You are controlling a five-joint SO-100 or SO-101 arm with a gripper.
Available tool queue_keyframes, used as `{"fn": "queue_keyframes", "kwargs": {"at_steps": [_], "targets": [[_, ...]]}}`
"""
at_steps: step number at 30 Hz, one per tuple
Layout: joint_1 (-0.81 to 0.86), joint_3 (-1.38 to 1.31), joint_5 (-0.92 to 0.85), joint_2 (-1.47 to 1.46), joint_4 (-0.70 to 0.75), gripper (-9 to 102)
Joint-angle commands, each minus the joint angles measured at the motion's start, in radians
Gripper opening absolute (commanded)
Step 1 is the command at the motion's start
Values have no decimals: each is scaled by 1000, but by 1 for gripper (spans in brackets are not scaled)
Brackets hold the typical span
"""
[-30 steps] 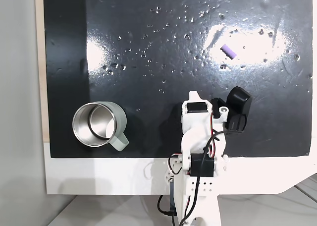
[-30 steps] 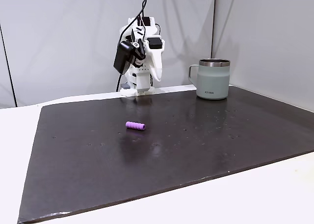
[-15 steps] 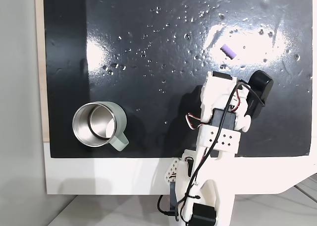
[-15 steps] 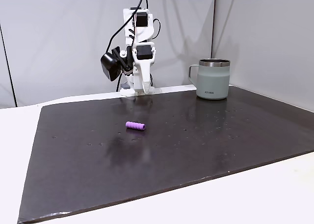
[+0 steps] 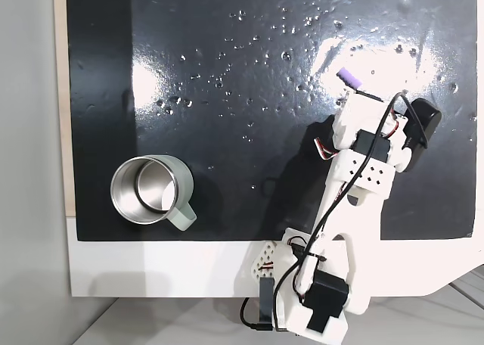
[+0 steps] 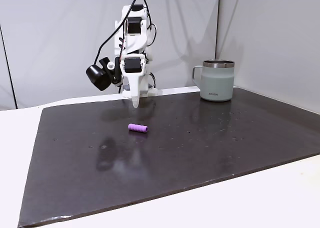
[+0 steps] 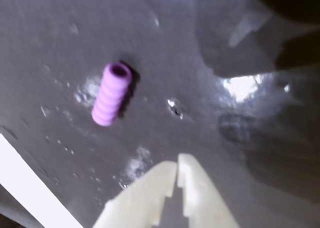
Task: Grasp a pengrip and put it in the cup.
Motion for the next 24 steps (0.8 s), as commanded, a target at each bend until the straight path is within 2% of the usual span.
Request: {"fn": "queue_keyframes", "kwargs": {"at_steps": [1,7,13,24], "targets": [[29,-84,-21,-38,-41,0],[31,-173,-15,-121,-57,5],[-2,-224,17,-127,-11,19],[-28,-459,75,-345,129,25]]}}
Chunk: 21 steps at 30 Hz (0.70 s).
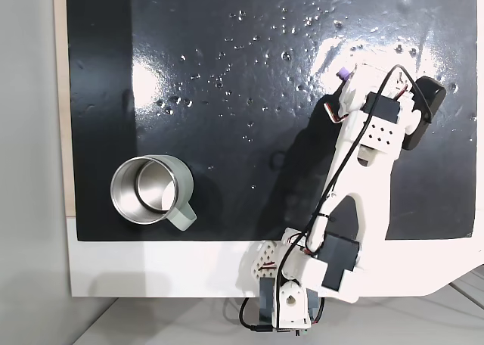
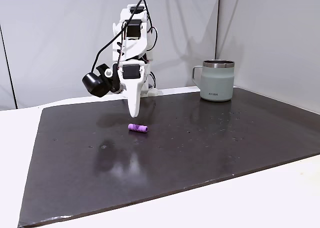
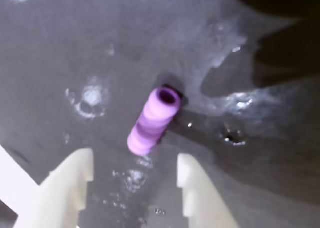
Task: Grasp a pengrip and put it in the cup.
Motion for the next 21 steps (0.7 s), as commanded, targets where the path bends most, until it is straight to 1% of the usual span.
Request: {"fn": "queue_keyframes", "kwargs": {"at_steps": [1,6,8,11,14,17,21], "targets": [[-17,-110,15,-35,35,27],[-35,-130,17,-71,55,30],[-38,-176,15,-101,92,31],[-31,-259,12,-160,138,31],[-17,-282,2,-201,144,31],[5,-284,-9,-227,146,27],[26,-293,-12,-233,133,16]]}}
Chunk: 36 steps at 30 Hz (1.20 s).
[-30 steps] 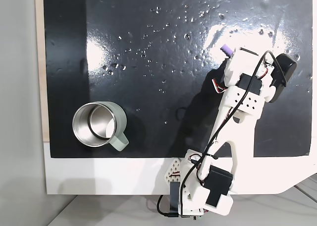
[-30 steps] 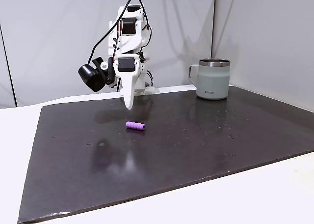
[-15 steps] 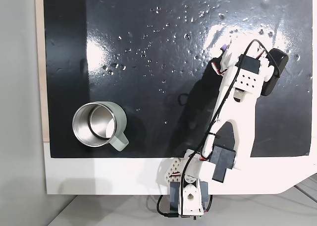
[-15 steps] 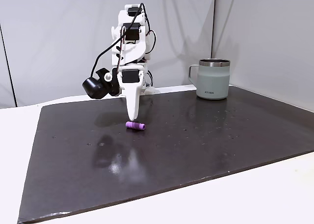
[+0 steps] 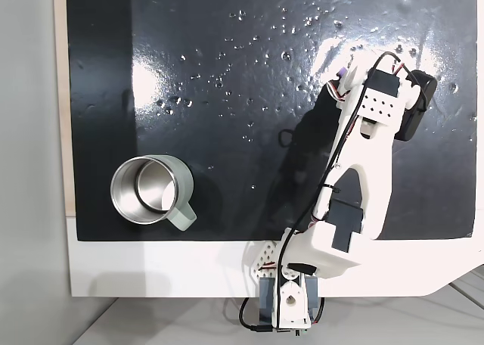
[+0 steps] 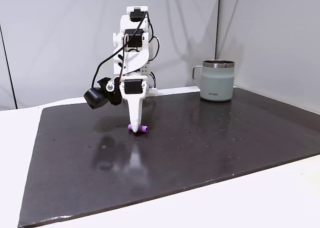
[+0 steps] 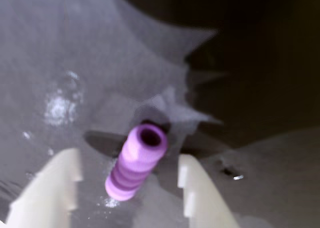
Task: Grasp a pengrip and put it in the cup.
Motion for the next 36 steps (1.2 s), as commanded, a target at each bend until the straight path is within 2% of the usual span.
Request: {"fn": "queue_keyframes", "kwargs": {"at_steps": [1,5,9,15,21,30,36], "targets": [[26,-60,-17,5,2,14],[35,-61,-12,-3,6,5],[28,-84,-32,-23,28,0],[25,-114,-12,-32,49,0],[-14,-215,28,20,175,0],[-195,-144,52,385,311,0],[-446,-114,37,678,414,0]]}}
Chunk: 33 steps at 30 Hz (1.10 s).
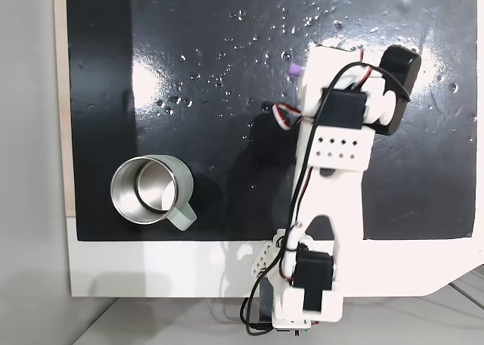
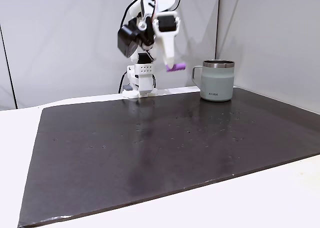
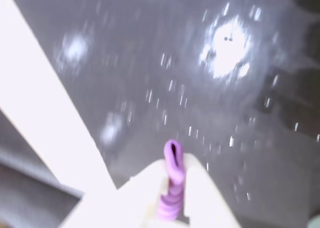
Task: Grasp a pengrip and put it in the cup.
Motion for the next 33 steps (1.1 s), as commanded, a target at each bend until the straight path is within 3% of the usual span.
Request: {"fn": "queue_keyframes", "kwargs": {"at_steps": [1,8,15,33], "targets": [[-178,-17,-12,206,67,0],[-537,-77,0,265,160,0],[-759,-60,-74,262,163,0],[-948,66,-190,227,199,0]]}}
